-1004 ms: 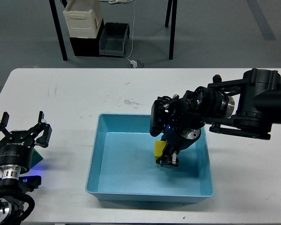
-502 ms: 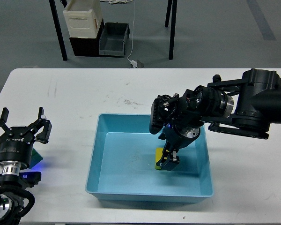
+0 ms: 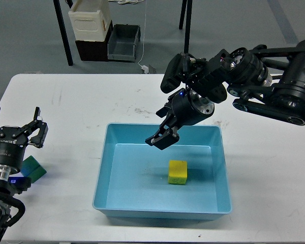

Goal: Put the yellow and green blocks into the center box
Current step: 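Raise the right gripper away from the tray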

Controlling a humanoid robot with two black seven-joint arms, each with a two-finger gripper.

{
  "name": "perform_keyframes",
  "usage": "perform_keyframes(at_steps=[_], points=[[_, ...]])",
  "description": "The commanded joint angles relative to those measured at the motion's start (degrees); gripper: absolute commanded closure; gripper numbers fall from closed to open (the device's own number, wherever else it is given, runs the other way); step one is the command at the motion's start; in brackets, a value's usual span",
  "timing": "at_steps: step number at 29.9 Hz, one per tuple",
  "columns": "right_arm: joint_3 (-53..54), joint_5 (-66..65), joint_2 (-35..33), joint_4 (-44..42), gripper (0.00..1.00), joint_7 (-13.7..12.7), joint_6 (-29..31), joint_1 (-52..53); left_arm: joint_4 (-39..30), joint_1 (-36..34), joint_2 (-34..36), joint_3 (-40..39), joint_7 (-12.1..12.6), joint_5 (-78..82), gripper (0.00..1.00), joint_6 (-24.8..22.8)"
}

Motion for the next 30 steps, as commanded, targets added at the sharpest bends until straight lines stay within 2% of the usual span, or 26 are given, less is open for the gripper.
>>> perform_keyframes(at_steps=[1,6,9,10,12,14,15,19,22,27,30], points=[[7.28,2.98,-0.15,-0.05,0.04,0.01,-0.68,-2.6,1.32,-1.35,3.88,0.05,0.1,0.23,0.0,2.2],[19.76,4.57,-0.06,-0.13,0.04,0.01,-4.8,-9.18,2.99,-3.73,9.42,0.14,-0.43,2.24,0.0,1.77],[24.87,4.66,-0.06,0.3,0.04,0.01,-9.19,-13.92,2.99,-4.87,11.8,-0.04,-1.74,10.74,0.0,1.68],[26.36,4.66,-0.06,0.48,0.04,0.01,-10.68,-15.85,3.08,-5.22,12.59,-0.13,-3.23,14.78,0.0,1.68],[30.22,4.75,0.29,0.92,0.04,-2.14,-13.41,-19.55,2.99,-5.66,14.08,-0.21,-9.1,25.76,0.0,1.68],[34.61,5.01,0.47,1.88,0.04,-4.08,-15.44,-22.71,2.99,-6.28,14.44,-0.21,-16.13,35.52,0.0,2.12],[37.42,5.45,0.56,2.85,0.04,-4.61,-16.31,-24.64,2.99,-6.54,14.53,-0.21,-16.92,40.18,0.0,2.29],[48.06,8.43,0.56,7.59,0.04,-5.84,-17.2,-32.82,3.08,-7.86,14.88,-0.3,-16.92,52.5,0.0,2.56],[56.14,10.46,0.64,10.93,0.04,-8.3,-17.2,-39.41,3.08,-7.95,16.46,-0.3,-16.92,59.19,0.0,2.73],[66.26,14.14,1.87,16.2,0.04,-12.35,-17.47,-48.2,2.64,-7.86,20.41,-0.21,-16.92,68.95,0.0,9.32],[72.67,15.21,4.33,19.81,0.04,-13.75,-18.78,-54.88,2.12,-8.12,24.27,0.22,-16.92,76.15,0.0,9.33]])
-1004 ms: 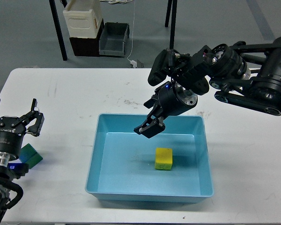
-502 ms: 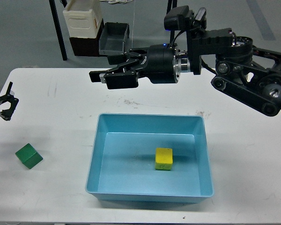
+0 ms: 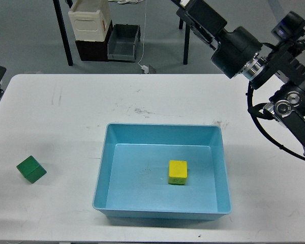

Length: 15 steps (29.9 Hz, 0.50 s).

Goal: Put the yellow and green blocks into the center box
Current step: 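Raise the right gripper away from the tray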

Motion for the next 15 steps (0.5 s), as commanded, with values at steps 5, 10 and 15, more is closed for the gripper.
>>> perform_keyframes(at_steps=[5,10,15], points=[[13.59,1.8,4.11,7.47,0.04,-3.03,-1.25,-18.25,-3.78,-0.01,12.4,1.88,0.0,19.69,0.0,-0.41],[19.13,3.91,6.47,8.01,0.03,-3.2,-1.34,-26.34,-6.76,-4.04,23.03,7.76,0.0,25.68,0.02,-6.21],[22.03,4.18,7.71,8.71,0.0,-2.94,-3.88,-32.59,-9.67,-12.03,27.35,17.6,0.0,34.61,0.02,-6.39]])
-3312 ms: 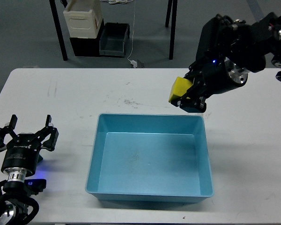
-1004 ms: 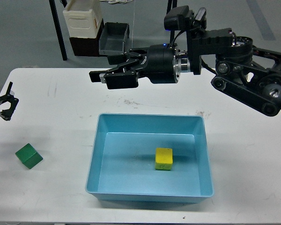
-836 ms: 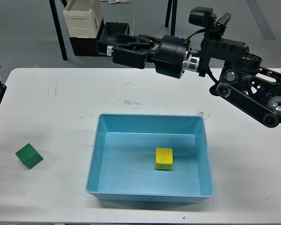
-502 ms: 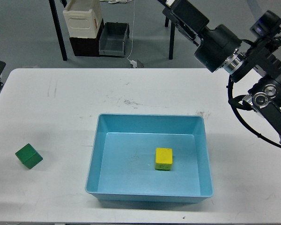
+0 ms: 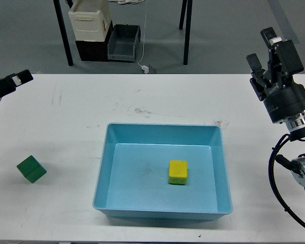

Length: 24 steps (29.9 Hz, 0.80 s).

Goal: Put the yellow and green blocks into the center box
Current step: 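Raise the right gripper away from the tray, then lower the left gripper onto the green cube and close it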

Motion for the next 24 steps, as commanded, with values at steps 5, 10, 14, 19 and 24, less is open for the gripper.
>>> perform_keyframes(at_steps=[5,10,14,19,24], points=[[4.52,0.17,2.83,2.94,0.0,0.2,-2.15,-7.29,-2.26,-12.59,1.98,17.79,0.02,26.39,0.02,-0.04],[5.4,0.17,3.37,3.03,0.0,0.37,-2.59,-9.93,-2.26,-17.25,2.25,27.11,0.02,33.87,0.02,-0.04],[5.49,0.17,3.37,3.03,0.0,0.55,-2.85,-10.73,-2.09,-19.45,2.25,30.9,0.02,39.84,0.02,-0.04],[5.4,0.17,3.37,2.94,0.0,0.55,-3.73,-11.08,-0.07,-19.63,2.07,33.01,0.02,44.27,0.02,-0.12],[5.4,0.17,3.37,2.94,0.0,0.55,-4.17,-11.78,1.51,-19.89,1.72,35.82,0.02,44.27,0.01,-0.12]])
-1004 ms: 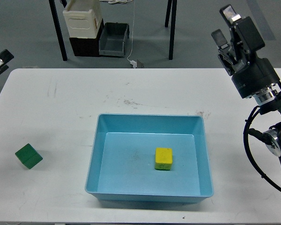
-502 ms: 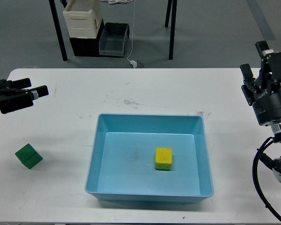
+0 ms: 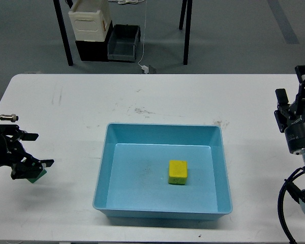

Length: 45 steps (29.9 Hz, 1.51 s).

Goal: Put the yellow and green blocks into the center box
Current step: 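Lower the left gripper onto the green cube and close it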

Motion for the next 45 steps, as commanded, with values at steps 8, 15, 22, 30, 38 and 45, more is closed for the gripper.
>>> perform_keyframes(at_steps=[8,15,22,30,38,45], points=[[-0.02,-0.01,0.0,-0.09,0.0,0.09,-0.19,-1.71,4.53,-0.31,-1.3,2.72,0.0,0.03,0.0,0.49],[-0.02,-0.01,0.0,-0.09,0.0,0.09,-0.46,-2.06,8.66,-0.93,-3.14,3.25,0.0,0.03,0.0,0.67],[-0.02,-0.01,0.0,-0.17,0.0,0.09,-1.16,-2.5,12.26,-1.1,-3.58,5.09,0.0,0.03,0.0,0.67],[-0.02,-0.01,0.0,-0.44,0.0,0.09,-1.25,-2.5,15.34,-1.19,-5.87,5.97,0.0,0.03,0.0,0.67],[-0.1,-0.01,0.0,-0.53,0.0,0.09,-1.34,-3.12,15.78,-1.37,-6.75,9.57,0.0,0.03,0.01,0.67],[-0.11,-0.01,0.0,-0.53,0.0,0.09,-1.34,-3.29,18.41,-1.8,-9.03,10.37,0.0,0.03,0.04,0.75]])
